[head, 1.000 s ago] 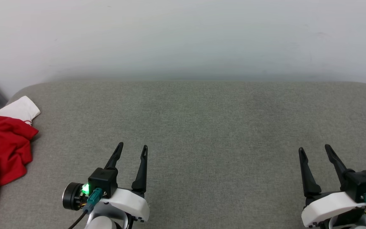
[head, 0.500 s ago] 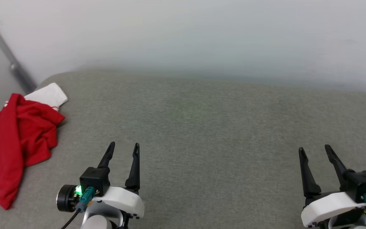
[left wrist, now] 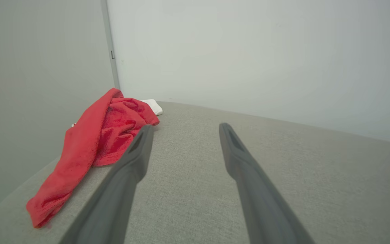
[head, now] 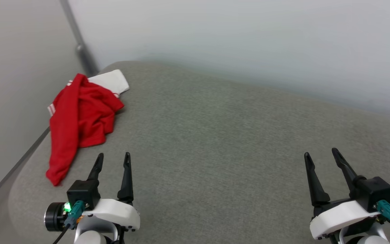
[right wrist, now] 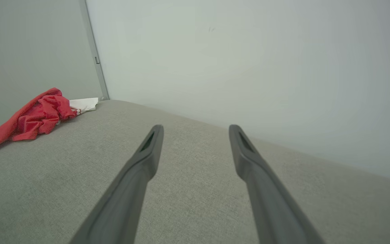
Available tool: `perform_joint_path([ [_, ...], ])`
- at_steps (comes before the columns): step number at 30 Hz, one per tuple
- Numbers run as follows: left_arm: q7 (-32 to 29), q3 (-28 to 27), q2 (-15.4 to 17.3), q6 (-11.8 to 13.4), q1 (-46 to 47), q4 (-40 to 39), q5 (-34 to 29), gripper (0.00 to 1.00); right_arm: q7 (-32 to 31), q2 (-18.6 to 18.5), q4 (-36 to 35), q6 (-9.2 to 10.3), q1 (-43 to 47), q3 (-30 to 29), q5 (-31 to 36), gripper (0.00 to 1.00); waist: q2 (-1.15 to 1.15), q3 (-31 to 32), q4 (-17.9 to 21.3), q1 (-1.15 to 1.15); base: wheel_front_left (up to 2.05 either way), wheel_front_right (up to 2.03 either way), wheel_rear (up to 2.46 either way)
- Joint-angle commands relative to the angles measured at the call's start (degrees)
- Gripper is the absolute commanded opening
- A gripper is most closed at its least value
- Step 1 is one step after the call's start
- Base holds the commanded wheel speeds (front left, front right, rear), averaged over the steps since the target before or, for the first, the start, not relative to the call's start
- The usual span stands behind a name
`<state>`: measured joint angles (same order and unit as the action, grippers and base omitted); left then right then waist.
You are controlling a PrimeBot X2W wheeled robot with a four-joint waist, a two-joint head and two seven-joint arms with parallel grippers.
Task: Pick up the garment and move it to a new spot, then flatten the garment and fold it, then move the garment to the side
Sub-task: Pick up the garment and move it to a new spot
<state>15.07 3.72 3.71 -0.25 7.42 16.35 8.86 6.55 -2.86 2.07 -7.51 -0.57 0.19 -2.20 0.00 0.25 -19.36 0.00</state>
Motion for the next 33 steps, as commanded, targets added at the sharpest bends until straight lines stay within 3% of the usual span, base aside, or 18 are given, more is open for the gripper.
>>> perform_joint_path([
  [1, 0.15, -0.66, 0.30, 0.35, -0.64, -0.25, 0.45, 1.00, 0.09, -0.02, -0.26, 0.04, -0.53, 0.47, -0.49, 1.00, 0.00, -0.02, -2.57, 0.00, 0.00, 0.00, 0.00],
  [9, 0.16, -3.04, 0.83, 0.87, -1.35, -1.12, 0.09, 1.00, -0.41, -0.04, -0.85, 0.04, -1.15, 1.88, 0.05, 1.00, 0.00, -0.44, -5.98, 0.00, 0.00, 0.00, 0.00],
  [20, 0.16, -3.96, 1.40, 0.99, 1.80, -1.66, -0.79, 1.00, -1.04, -0.04, -2.01, 0.04, -2.24, 2.44, 0.76, 1.00, 0.00, -2.71, -5.37, 0.00, 0.00, 0.00, 0.00],
  [24, -0.40, -4.55, 2.22, -0.18, 6.84, 0.05, 0.66, 1.00, -2.04, -0.03, -3.21, 0.04, -3.69, 2.84, 2.23, 1.00, 0.00, -5.54, -3.85, 0.00, 0.00, 0.00, 0.00],
  [33, -9.05, -7.38, 8.84, -2.62, 26.58, 3.51, 3.91, 1.00, -4.77, -0.04, -7.46, 0.04, -8.87, 3.73, 6.54, 1.00, 0.00, -16.10, 1.35, 0.00, 0.00, 0.00, 0.00],
])
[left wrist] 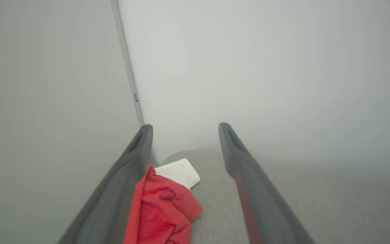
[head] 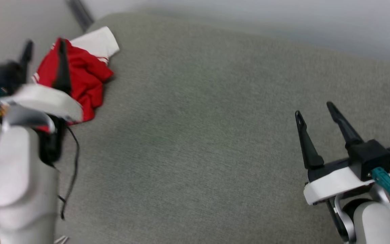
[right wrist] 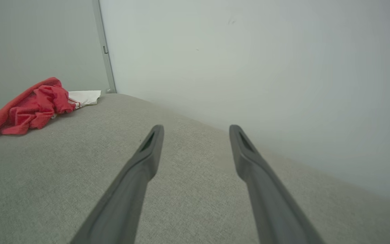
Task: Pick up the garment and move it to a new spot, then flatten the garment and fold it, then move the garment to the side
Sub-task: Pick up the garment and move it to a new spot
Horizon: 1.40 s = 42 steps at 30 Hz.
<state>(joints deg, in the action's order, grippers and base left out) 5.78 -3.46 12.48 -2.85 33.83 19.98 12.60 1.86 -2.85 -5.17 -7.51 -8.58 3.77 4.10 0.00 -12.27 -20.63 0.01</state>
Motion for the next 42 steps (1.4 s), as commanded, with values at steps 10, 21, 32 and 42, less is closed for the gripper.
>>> perform_joint_path([
  [10, -21.73, -2.45, 13.21, -4.09, 15.23, 12.31, 8.08, 1.00, -0.16, -0.04, -4.60, 0.04, -6.80, 0.04, 2.10, 1.00, 0.00, -15.54, 8.16, -0.01, 0.00, 0.00, 0.00],
  [21, -38.92, -4.73, 20.01, -4.62, 15.31, 28.18, 20.47, 1.00, 0.36, -0.04, -5.27, 0.04, -9.97, 0.48, 2.83, 1.00, 0.00, -22.21, 11.13, -0.01, 0.00, 0.00, 0.00],
  [32, -31.82, -4.54, 20.70, -3.15, 17.70, 33.70, 19.84, 0.00, -0.03, -0.04, -5.77, 0.04, -10.83, 0.71, 3.77, 1.00, 0.00, -21.57, 10.26, -0.01, 0.00, 0.00, 0.00],
  [42, -11.18, -3.43, 21.71, -2.82, 22.30, 33.30, 15.98, 0.00, 1.97, -0.05, -2.80, 0.04, -7.38, -0.15, 0.96, 1.00, 0.00, -12.18, 9.46, -0.01, 0.00, 0.00, 0.00],
])
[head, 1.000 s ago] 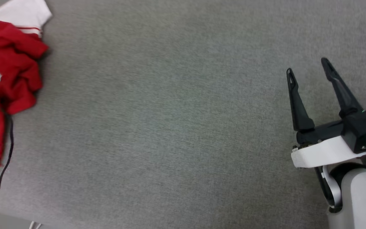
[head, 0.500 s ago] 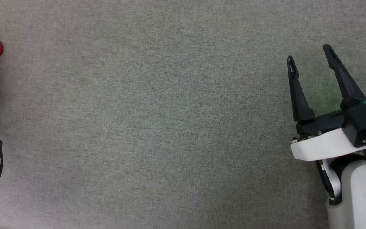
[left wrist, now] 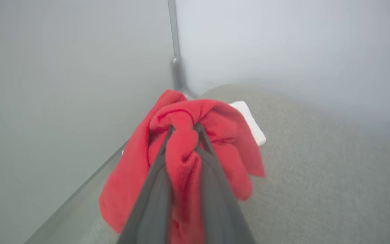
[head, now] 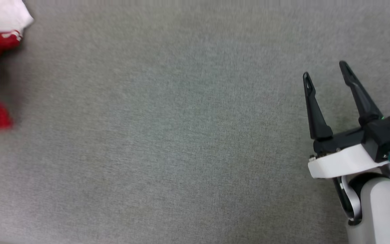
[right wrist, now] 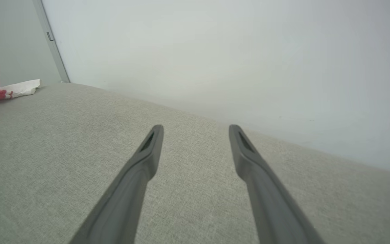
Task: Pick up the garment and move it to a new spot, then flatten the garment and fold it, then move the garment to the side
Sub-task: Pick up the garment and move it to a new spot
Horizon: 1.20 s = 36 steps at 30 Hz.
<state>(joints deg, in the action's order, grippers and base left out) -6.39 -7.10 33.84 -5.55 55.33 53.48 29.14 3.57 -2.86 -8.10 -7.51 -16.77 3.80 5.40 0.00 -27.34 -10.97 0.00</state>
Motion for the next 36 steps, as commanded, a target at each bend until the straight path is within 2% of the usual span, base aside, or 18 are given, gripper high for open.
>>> perform_joint_path([
  [1, 3.01, 0.52, 0.65, -0.17, 1.07, -0.29, -1.09, 0.00, 0.40, -0.03, 0.32, 0.04, 1.39, -0.31, -1.04, 1.00, 0.00, 4.12, -0.17, 0.00, 0.00, 0.00, 0.00],
  [8, 12.89, 3.98, 0.16, -0.86, 2.92, -0.68, -4.31, 0.00, 1.09, -0.02, 1.99, 0.04, 5.73, -1.78, -3.96, 1.00, 0.00, 12.55, 0.79, 0.00, 0.00, 0.00, 0.00],
  [16, 16.57, 8.11, -2.17, -1.36, 2.32, -2.63, -6.44, 0.00, 0.96, -0.02, 3.15, 0.04, 11.01, -3.78, -7.11, 1.00, 0.00, 20.60, 3.71, 0.00, 0.00, 0.00, 0.00],
  [21, 16.70, 10.79, -7.06, -1.49, -0.95, -5.91, -6.09, 0.00, 0.59, -0.02, 3.18, 0.04, 13.70, -4.85, -8.43, 1.00, 0.00, 24.46, 6.32, 0.00, 0.00, 0.00, 0.00],
  [25, 15.70, 13.08, -12.39, -1.36, -5.76, -10.07, -5.28, 0.00, 0.15, 0.01, 3.88, 0.03, 15.90, -5.96, -9.29, 1.00, 0.00, 27.78, 8.57, 0.00, 0.00, 0.00, 0.00],
  [33, 14.33, 19.02, -21.85, 0.35, -16.88, -22.95, -5.63, 0.00, -1.50, 0.00, 3.45, 0.04, 17.46, -5.12, -9.52, 1.00, 0.00, 29.57, 14.46, 0.00, 0.00, 0.00, 0.00],
  [34, 14.33, 19.02, -21.85, 0.35, -16.88, -22.95, -5.63, 0.00, -1.50, 0.00, 3.45, 0.04, 17.46, -5.12, -9.52, 1.00, 0.00, 29.57, 14.46, 0.00, 0.00, 0.00, 0.00],
  [35, 13.74, 21.17, -24.16, 0.45, -19.66, -26.04, -5.99, 0.00, -1.92, 0.00, 3.53, 0.04, 17.64, -4.84, -9.74, 1.00, 0.00, 29.58, 15.86, 0.00, 0.00, 0.00, 0.00],
  [36, 13.74, 21.17, -24.16, 0.45, -19.66, -26.04, -5.99, 0.00, -1.92, 0.00, 3.53, 0.04, 17.64, -4.84, -9.74, 1.00, 0.00, 29.58, 15.86, 0.00, 0.00, 0.00, 0.00],
])
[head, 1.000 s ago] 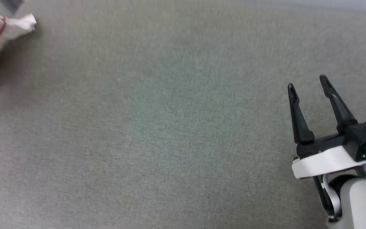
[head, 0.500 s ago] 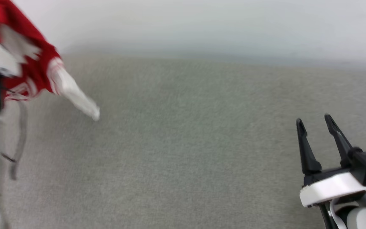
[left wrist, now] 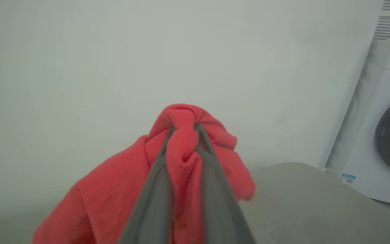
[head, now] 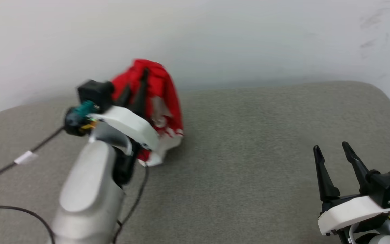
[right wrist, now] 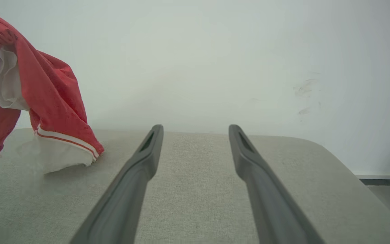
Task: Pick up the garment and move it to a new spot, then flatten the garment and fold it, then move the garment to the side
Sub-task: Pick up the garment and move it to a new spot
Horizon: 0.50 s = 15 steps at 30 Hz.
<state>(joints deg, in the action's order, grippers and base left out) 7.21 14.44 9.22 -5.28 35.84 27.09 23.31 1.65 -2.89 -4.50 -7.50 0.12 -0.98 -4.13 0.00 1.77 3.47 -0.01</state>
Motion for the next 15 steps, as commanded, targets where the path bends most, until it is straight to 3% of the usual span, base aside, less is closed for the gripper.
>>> perform_joint_path([
  [1, -0.17, 0.57, -0.78, 0.22, -1.55, -1.13, 0.11, 0.00, -0.04, 0.03, -0.11, 0.03, 0.72, 0.08, -0.32, 1.00, 0.00, 0.38, 2.16, 0.01, 0.00, 0.00, 0.00],
  [8, -2.13, 7.30, -4.60, 0.40, -10.76, -6.21, 0.40, 0.00, -1.19, 0.04, -0.38, 0.02, 1.35, -0.24, 0.32, 1.00, 0.00, -1.07, 4.74, 0.01, 0.00, 0.00, 0.00],
  [9, -2.62, 11.05, -5.22, 0.76, -15.21, -6.37, -0.41, 0.00, -1.62, 0.03, -1.00, 0.02, 1.23, -0.14, 0.90, 1.00, 0.00, -2.60, 4.57, 0.01, 0.00, 0.00, 0.00],
  [15, -2.35, 18.40, -5.70, 0.87, -22.98, -3.83, -2.83, 0.00, -1.56, 0.05, -1.48, 0.03, 0.32, -0.65, 0.74, 1.00, 0.00, -5.19, 3.57, 0.01, 0.00, 0.00, 0.00],
])
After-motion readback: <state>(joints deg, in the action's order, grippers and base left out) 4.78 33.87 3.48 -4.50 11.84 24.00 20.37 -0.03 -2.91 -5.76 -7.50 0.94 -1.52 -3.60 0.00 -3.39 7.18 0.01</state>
